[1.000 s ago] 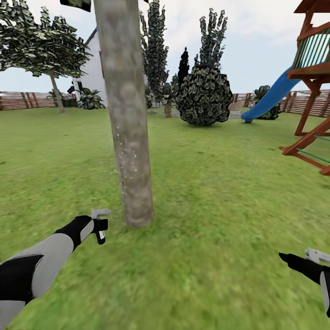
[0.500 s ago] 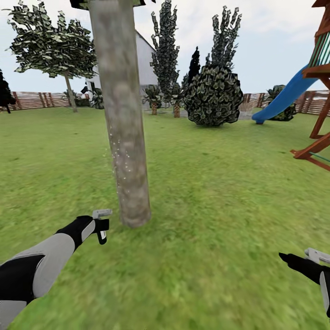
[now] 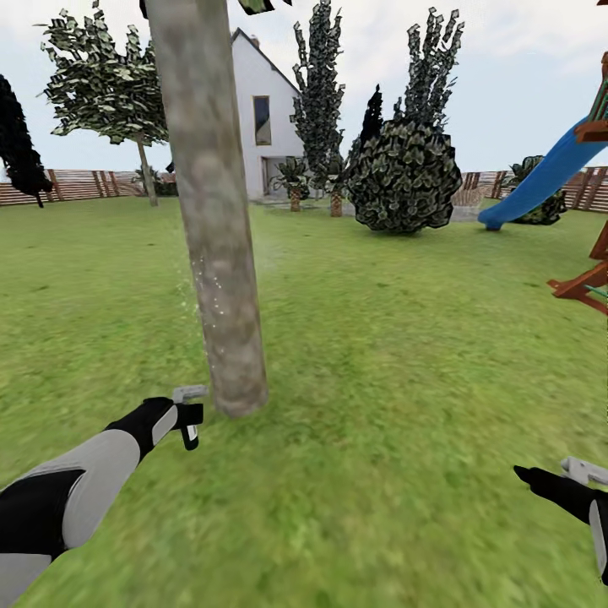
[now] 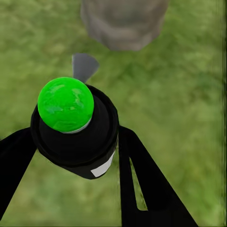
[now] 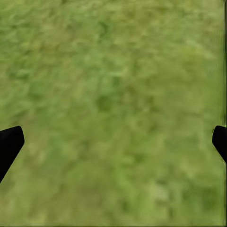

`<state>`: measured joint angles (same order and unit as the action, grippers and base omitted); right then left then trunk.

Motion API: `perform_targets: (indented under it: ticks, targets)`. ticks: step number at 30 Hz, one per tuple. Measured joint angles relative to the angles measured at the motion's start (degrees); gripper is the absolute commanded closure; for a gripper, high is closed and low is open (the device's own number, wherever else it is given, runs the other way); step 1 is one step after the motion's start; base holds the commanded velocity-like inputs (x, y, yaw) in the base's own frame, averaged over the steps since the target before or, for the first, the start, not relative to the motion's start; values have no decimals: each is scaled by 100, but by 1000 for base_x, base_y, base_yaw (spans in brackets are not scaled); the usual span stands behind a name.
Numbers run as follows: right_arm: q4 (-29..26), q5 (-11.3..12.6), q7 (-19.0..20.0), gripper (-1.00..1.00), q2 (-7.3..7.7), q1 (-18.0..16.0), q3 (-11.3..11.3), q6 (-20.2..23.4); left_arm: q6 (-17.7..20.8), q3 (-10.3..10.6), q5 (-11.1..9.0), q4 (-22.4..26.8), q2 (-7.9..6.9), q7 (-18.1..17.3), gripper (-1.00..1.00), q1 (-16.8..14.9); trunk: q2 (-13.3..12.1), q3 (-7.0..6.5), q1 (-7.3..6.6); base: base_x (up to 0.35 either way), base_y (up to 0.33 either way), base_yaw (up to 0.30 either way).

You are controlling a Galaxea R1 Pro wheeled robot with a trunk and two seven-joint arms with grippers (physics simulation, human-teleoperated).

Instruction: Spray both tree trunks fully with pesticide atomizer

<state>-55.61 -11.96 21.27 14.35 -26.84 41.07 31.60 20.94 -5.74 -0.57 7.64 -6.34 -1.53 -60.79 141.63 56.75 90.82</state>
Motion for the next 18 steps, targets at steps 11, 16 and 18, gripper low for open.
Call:
perform_targets:
  ticks: [11,16,18]
  targets:
    - [2,0,-4,-100,-1,-2,-1,-2,-2,-8,0,1,-3,-2,100,1,0,0,-2,101,-310,226]
    - [2,0,-5,-100,-1,-1,-1,-2,-2,-9,0,1,-9,-1,100,0,0,0,-2,234,-256,205]
    - [1,0,-2,-100,0,0,-1,-2,-3,-9,0,0,-8,-1,100,0,0,0,-3,246,-246,30]
